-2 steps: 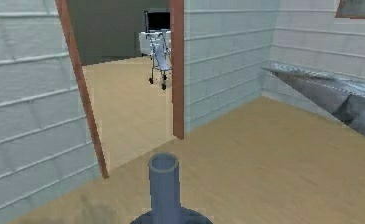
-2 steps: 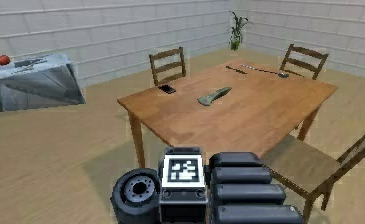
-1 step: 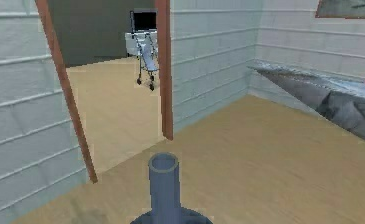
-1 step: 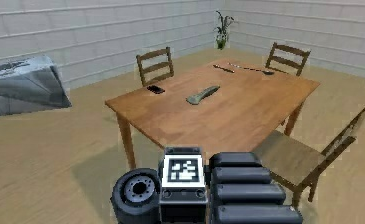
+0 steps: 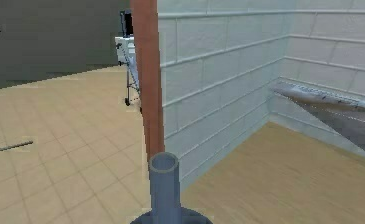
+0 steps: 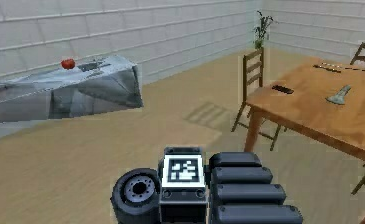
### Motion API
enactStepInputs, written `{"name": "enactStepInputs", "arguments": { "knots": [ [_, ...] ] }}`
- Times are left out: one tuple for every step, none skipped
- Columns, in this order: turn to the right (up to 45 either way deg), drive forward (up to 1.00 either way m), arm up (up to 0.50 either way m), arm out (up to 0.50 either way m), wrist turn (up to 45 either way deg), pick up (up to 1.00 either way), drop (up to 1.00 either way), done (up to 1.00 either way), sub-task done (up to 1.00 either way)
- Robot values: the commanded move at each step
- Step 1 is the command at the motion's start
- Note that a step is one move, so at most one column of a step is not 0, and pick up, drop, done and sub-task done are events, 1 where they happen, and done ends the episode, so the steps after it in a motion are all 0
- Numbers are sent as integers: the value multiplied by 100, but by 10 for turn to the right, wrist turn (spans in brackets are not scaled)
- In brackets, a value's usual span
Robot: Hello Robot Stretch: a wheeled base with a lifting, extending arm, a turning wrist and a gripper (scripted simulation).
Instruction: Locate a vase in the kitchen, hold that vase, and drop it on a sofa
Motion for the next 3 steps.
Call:
{"name": "enactStepInputs", "arguments": {
  "knots": [
    [0,30,0,0,0,0,0,0,0],
    [-420,0,0,0,0,0,0,0,0],
    [0,75,0,0,0,0,0,0,0]
  ]
}}
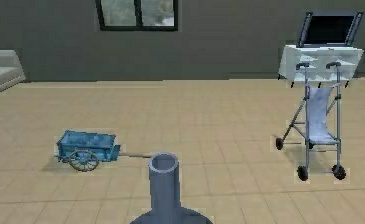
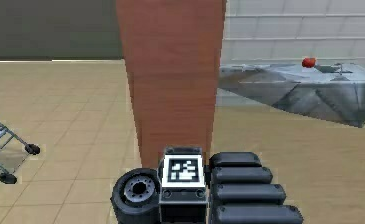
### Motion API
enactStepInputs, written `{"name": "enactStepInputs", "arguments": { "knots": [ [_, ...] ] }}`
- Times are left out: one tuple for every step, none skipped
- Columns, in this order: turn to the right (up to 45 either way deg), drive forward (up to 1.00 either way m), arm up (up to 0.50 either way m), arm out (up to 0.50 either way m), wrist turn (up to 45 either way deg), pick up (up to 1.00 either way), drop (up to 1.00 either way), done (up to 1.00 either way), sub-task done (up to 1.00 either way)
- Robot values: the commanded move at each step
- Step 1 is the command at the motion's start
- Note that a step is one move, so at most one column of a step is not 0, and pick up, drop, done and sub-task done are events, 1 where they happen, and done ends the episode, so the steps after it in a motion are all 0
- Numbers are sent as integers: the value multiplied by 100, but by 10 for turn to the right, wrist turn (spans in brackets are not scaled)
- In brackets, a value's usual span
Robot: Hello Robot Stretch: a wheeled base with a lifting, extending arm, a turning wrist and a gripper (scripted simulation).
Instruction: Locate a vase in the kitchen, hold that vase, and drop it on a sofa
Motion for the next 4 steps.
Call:
{"name": "enactStepInputs", "arguments": {
  "knots": [
    [-450,0,0,0,0,0,0,0,0],
    [-30,0,0,0,0,0,0,0,0],
    [390,0,0,0,0,0,0,0,0],
    [0,15,0,0,0,0,0,0,0]
  ]
}}
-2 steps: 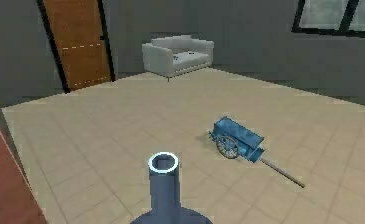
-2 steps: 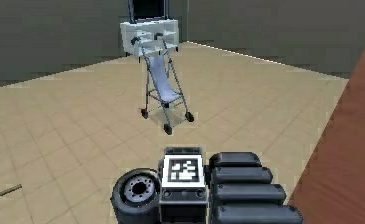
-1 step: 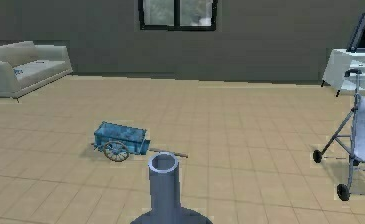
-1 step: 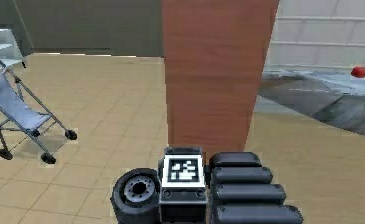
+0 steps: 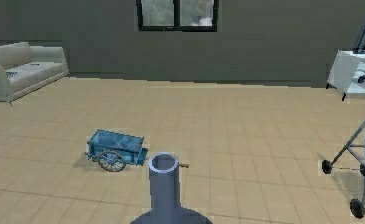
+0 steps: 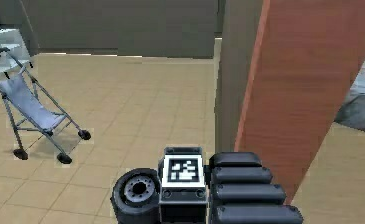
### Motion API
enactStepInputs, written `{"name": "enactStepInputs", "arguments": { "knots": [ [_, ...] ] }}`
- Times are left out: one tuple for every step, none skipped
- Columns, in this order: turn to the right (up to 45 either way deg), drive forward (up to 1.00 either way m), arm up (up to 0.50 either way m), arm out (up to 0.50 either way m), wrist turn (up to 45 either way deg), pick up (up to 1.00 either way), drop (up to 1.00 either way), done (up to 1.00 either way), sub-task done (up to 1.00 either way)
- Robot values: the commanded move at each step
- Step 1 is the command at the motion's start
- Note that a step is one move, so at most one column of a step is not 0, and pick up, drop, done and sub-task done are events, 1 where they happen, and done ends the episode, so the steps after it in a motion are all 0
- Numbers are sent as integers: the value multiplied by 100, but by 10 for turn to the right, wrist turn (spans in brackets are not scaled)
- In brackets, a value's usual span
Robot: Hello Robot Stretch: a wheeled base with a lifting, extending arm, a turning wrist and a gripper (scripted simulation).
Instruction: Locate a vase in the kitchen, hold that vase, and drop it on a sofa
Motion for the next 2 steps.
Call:
{"name": "enactStepInputs", "arguments": {
  "knots": [
    [-450,0,0,0,0,0,0,0,0],
    [-180,0,0,0,0,0,0,0,0]
  ]
}}
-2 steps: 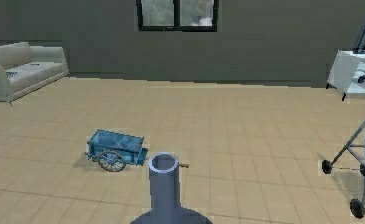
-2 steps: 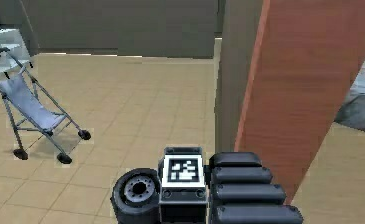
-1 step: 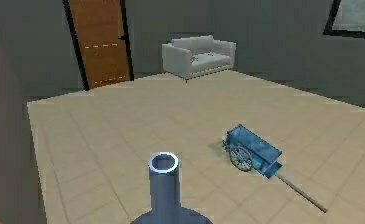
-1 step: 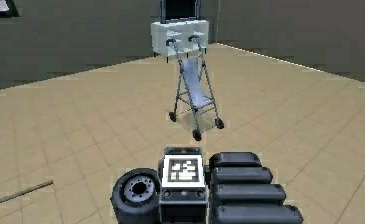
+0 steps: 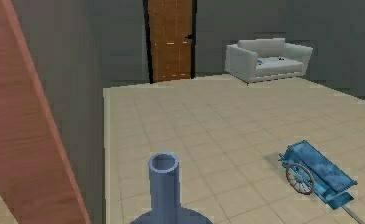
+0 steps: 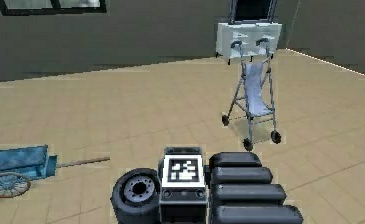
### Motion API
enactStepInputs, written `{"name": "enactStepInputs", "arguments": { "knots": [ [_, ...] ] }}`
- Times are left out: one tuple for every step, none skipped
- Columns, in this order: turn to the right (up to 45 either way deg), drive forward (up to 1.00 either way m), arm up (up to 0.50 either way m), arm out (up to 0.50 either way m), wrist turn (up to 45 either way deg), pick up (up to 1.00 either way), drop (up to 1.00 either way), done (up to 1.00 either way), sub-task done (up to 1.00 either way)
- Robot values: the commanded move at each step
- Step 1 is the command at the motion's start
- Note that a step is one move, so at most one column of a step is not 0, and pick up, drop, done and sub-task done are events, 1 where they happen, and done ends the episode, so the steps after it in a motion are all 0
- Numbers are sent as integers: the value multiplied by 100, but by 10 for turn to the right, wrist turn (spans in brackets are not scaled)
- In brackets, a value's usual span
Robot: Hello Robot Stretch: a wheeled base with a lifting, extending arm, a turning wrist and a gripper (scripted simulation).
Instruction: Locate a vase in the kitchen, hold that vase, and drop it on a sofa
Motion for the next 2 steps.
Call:
{"name": "enactStepInputs", "arguments": {
  "knots": [
    [0,45,0,0,0,0,0,0,0],
    [450,0,0,0,0,0,0,0,0]
  ]
}}
